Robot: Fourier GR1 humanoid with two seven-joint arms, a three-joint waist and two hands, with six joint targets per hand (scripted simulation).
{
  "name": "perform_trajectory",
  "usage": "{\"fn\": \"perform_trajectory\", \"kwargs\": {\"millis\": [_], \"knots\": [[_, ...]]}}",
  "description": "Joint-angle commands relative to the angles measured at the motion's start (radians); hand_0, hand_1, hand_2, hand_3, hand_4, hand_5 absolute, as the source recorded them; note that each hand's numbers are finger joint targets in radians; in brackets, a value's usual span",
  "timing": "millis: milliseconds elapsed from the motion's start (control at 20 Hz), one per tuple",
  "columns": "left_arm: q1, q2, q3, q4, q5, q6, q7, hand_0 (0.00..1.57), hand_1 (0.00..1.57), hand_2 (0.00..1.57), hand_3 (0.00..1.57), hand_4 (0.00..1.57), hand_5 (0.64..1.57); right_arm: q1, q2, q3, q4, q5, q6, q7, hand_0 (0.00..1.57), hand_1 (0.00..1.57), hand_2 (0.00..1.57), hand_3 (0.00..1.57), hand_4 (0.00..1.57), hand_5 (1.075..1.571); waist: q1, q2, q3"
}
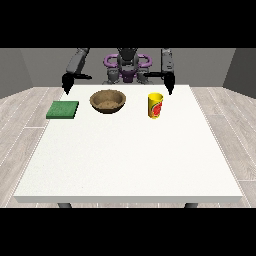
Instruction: Pick the cup and pour the ball into the bowl, then pick the bowl and place it on the pad
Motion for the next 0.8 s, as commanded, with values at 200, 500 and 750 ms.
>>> {"fn": "perform_trajectory", "kwargs": {"millis": [200, 500, 750], "knots": [[-0.184, 0.056, 0.123, 0.257, 0.035, 0.01, -0.138, 0.0, 0.0, 0.0, 0.0, 0.0, 1.415, -0.102, -0.027, 0.0, 0.086, -0.004, 0.059, -0.076, 0.0, 0.0, 0.0, 0.0, 0.0, 1.548, -0.058, 0.11, -0.0006], [-0.189, 0.078, 0.173, 0.445, 0.053, -0.028, -0.34, 0.0, 0.0, 0.0, 0.0, 0.0, 1.407, -0.104, -0.014, 0.011, 0.085, 0.014, 0.04, -0.101, 0.0, 0.0, 0.0, 0.0, 0.0, 1.545, -0.072, 0.133, -0.0011], [-0.286, 0.094, 0.2, 0.503, 0.06, 0.001, -0.368, 0.0, 0.0, 0.0, 0.0, 0.0, 1.394, -0.181, -0.089, -0.034, 0.161, -0.016, 0.11, -0.145, 0.0, 0.0, 0.0, 0.0, 0.0, 1.55, -0.092, 0.222, -0.0008]]}}
